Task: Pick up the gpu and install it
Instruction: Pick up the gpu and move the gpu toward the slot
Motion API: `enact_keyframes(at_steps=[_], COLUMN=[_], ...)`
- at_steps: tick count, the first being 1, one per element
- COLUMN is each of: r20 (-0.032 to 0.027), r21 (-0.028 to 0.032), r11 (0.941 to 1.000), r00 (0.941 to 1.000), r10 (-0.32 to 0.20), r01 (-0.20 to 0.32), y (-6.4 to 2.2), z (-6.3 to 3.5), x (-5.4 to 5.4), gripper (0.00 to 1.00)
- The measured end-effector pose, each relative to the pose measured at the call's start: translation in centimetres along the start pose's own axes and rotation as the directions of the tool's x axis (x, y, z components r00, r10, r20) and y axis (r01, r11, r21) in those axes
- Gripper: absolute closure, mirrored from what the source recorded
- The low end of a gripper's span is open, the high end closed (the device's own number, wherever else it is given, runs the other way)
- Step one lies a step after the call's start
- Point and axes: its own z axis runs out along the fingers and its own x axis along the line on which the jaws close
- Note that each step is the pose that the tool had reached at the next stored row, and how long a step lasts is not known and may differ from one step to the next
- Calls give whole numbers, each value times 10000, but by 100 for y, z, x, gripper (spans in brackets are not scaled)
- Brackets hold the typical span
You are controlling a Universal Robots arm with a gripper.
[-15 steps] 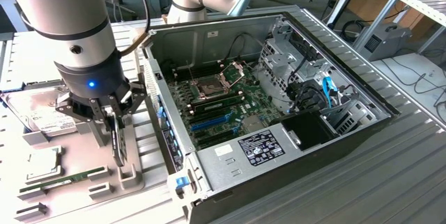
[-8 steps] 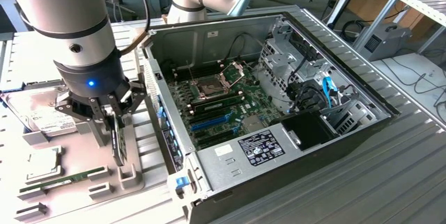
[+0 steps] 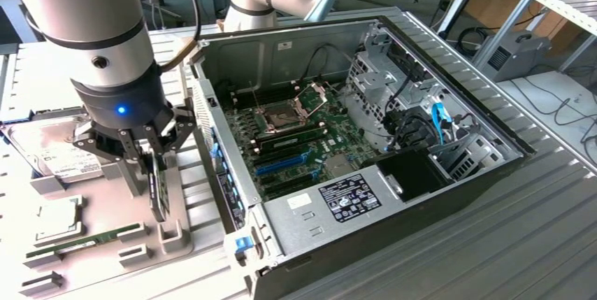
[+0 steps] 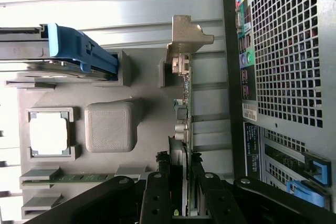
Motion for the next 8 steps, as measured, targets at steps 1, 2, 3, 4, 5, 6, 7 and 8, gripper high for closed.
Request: enact_keyframes(at_steps=[1, 2, 3, 4, 5, 6, 7, 8], r20=[1, 1, 1, 1, 0, 1, 1, 0], r21=[-1, 0, -1, -1, -1, -1, -1, -1], r11=[10000, 10000, 10000, 10000, 10000, 10000, 10000, 10000], r00=[10000, 10000, 10000, 10000, 10000, 10000, 10000, 10000], r10=[1, 0, 0, 0, 0, 1, 0, 1], r01=[-1, 0, 0, 0, 0, -1, 0, -1], y=[0, 0, 0, 0, 0, 1, 0, 1], z=[-2, -5, -8, -10, -14, -16, -18, -21], x=[0, 0, 0, 0, 0, 0, 0, 0], gripper=[74, 74, 74, 74, 74, 74, 74, 74])
